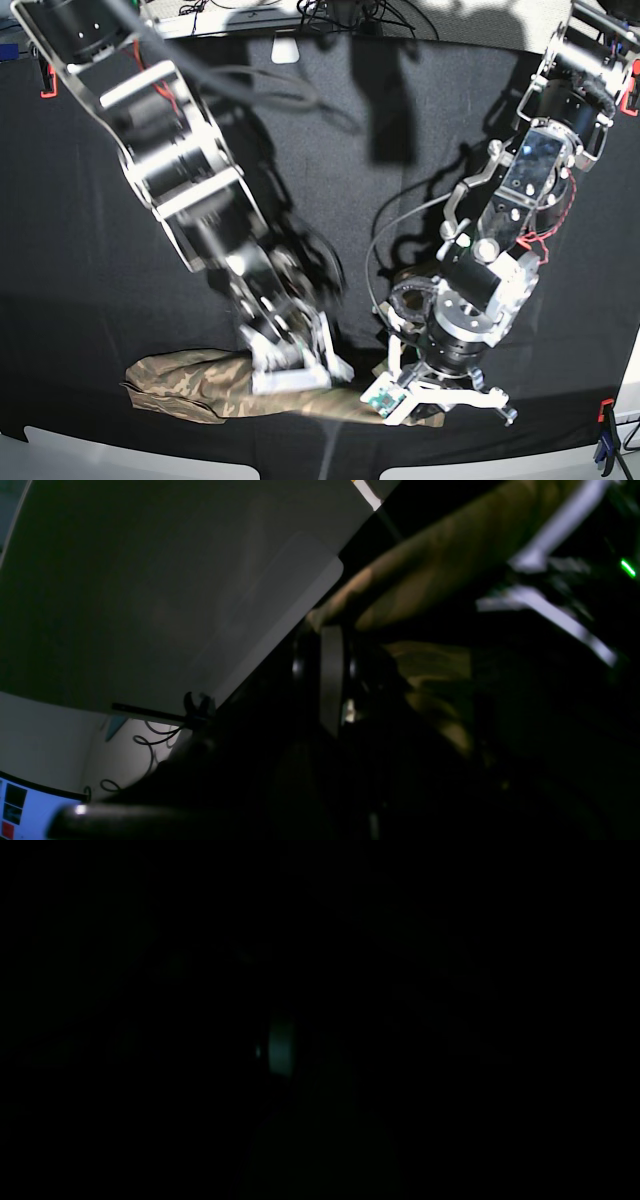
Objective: Layout the t-shirt on the table in an organized manner, then fold the t-shirt properly
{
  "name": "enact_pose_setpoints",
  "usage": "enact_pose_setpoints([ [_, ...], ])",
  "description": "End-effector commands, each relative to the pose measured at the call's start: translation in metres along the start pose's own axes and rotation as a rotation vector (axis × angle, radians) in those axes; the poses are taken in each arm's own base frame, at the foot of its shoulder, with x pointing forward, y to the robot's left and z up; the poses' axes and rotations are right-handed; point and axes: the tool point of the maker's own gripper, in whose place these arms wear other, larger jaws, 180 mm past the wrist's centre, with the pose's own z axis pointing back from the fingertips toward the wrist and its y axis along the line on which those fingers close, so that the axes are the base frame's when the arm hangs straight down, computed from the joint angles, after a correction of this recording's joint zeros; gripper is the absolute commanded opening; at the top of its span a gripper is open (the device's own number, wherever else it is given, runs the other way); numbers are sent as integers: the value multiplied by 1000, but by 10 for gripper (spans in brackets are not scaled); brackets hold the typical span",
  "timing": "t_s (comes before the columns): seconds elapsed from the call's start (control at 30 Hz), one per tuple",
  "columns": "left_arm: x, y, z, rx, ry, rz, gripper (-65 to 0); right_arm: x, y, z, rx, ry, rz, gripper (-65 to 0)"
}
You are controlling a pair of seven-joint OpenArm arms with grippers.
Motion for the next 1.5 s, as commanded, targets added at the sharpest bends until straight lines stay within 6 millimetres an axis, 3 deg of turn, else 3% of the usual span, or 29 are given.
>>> enact_pose_setpoints([
  [0.0,17,18,1,52,-56,-5,-650,28,-41,7,-122,-52,-29,-483],
  [0.07,17,18,1,53,-56,-4,-650,33,-70,13,-250,-57,-65,-483],
  [0.13,17,18,1,52,-56,-5,-650,36,-85,17,-300,-48,-73,-483],
  [0.27,16,18,1,53,-53,-5,-650,33,-94,19,-331,-20,-85,-483],
  [0.47,3,26,2,67,-25,-39,-650,28,-122,33,-478,1,-136,-484],
  [0.53,-2,30,2,73,-15,-56,-650,32,-119,34,-455,-1,-128,-483],
  [0.67,-10,37,3,82,-1,-80,-650,39,-91,28,-319,-14,-35,-483],
  [0.97,-13,38,3,81,3,-84,-650,40,-55,27,-315,-19,218,-483],
  [1.13,-13,38,3,81,3,-84,-650,37,-59,28,-341,-7,237,-488],
  [1.17,-13,38,3,80,3,-85,-650,36,-60,28,-343,-5,238,-509],
  [1.27,-13,38,3,81,4,-84,-650,34,-59,27,-335,0,245,-650],
  [1.47,-14,38,3,80,5,-85,-650,23,-69,31,-384,81,281,-650],
])
